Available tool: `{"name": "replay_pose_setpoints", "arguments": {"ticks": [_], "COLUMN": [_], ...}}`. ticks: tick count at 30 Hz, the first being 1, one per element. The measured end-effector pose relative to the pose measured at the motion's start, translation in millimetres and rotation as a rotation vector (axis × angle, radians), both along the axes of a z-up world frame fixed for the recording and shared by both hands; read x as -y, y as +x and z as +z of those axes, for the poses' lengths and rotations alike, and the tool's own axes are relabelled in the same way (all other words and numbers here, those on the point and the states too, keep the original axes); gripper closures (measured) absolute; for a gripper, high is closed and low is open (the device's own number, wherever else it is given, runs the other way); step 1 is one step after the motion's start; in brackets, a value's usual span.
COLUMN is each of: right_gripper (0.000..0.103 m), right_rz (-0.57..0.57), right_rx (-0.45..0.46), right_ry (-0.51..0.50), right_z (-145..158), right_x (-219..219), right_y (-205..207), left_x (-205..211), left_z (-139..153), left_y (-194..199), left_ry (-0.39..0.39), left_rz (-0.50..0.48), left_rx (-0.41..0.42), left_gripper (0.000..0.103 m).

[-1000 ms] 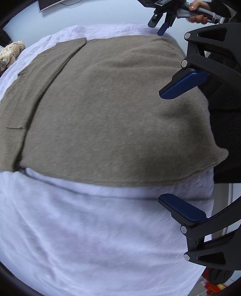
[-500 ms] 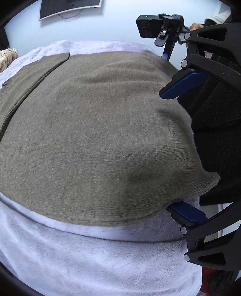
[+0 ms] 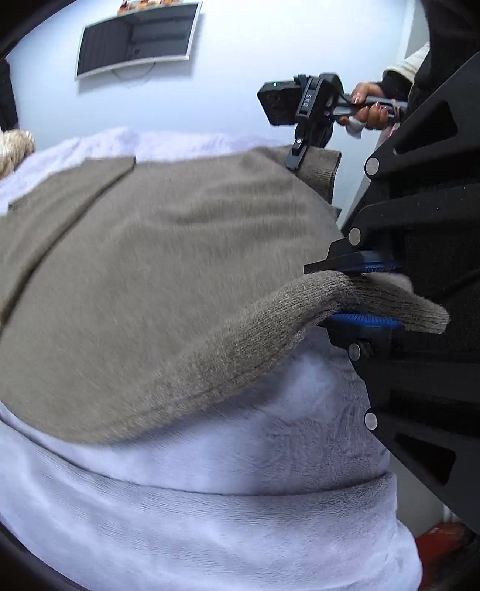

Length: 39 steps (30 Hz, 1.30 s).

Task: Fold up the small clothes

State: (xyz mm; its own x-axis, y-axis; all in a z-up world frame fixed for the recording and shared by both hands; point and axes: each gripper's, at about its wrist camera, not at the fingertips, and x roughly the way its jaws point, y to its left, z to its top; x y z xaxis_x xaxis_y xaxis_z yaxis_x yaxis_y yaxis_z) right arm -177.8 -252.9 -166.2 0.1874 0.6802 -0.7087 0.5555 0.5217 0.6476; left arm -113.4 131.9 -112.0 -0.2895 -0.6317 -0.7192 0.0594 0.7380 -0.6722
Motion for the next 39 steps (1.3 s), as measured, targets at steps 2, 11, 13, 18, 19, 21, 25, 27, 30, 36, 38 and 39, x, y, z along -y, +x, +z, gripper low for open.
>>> {"name": "replay_pose_setpoints", "arguments": {"ticks": [2,11,13,18,19,21,25,27,30,36,38,39], "right_gripper": [0.091,0.091,0.091,0.091,0.091,0.091,0.091,0.091,0.091,0.091,0.087,0.087], "right_rz": [-0.069,-0.260,-0.293,-0.298,-0.281,-0.251,-0.257,-0.255,-0.253,-0.228,-0.125,-0.061], "right_rx": [0.058,0.231,0.268,0.326,0.328,0.316,0.295,0.310,0.339,0.309,0.260,0.243], "right_ry": [0.057,0.169,0.188,0.187,0.181,0.178,0.230,0.257,0.279,0.141,0.009,-0.050], "right_z": [10,47,54,73,74,70,64,66,72,67,68,69], "right_x": [2,-3,-5,-4,-5,-6,15,23,33,65,65,64], "right_y": [0,38,49,84,91,108,126,144,182,264,282,287], "left_x": [-3,-9,-6,8,10,11,12,14,20,47,57,57], "left_z": [9,37,40,37,37,36,53,62,71,62,53,50], "left_y": [11,70,80,101,106,114,132,148,184,242,242,240], "left_ry": [-0.038,-0.167,-0.173,-0.126,-0.113,-0.095,-0.109,-0.122,-0.097,0.201,0.252,0.265], "left_rz": [-0.005,-0.011,-0.012,-0.033,-0.033,-0.015,0.100,0.150,0.208,0.201,0.130,0.110], "left_rx": [0.023,0.106,0.116,0.114,0.114,0.118,0.160,0.188,0.259,0.391,0.391,0.387], "left_gripper": [0.084,0.084,0.084,0.084,0.084,0.084,0.084,0.084,0.084,0.083,0.070,0.034]}}
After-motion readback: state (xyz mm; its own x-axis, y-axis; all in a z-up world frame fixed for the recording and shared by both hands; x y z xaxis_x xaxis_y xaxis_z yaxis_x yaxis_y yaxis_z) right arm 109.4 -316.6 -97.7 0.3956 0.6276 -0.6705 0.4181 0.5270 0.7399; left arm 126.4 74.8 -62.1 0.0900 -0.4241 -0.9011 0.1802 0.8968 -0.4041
